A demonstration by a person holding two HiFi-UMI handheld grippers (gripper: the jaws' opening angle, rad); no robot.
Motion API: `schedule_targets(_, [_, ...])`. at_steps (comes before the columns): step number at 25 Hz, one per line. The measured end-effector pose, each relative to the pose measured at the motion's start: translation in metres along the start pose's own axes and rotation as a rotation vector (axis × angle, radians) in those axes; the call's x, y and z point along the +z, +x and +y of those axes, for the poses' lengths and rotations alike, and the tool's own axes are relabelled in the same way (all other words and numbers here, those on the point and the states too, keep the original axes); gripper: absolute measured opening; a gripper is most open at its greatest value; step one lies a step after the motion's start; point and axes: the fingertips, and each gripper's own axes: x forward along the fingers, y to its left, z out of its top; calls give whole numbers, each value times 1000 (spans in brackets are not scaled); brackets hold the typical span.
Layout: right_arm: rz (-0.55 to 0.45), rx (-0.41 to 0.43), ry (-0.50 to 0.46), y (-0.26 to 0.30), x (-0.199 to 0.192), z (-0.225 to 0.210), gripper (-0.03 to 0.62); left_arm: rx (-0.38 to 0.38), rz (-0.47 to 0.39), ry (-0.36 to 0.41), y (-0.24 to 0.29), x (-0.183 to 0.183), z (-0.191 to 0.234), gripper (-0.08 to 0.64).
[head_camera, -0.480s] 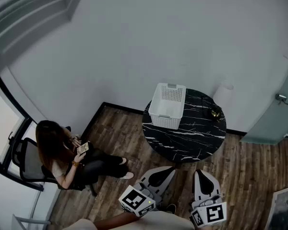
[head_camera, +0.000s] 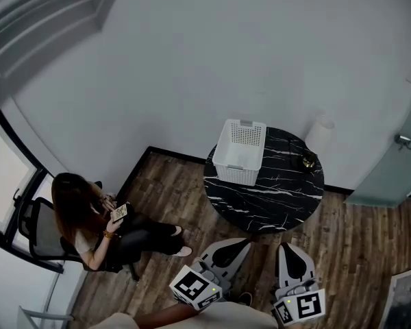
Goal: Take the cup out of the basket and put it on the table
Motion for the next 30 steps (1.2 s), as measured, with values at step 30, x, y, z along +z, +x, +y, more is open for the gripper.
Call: schedule_targets(30, [29,48,51,-61,-9,-54,6,70,16,-1,29,-28,-68,6])
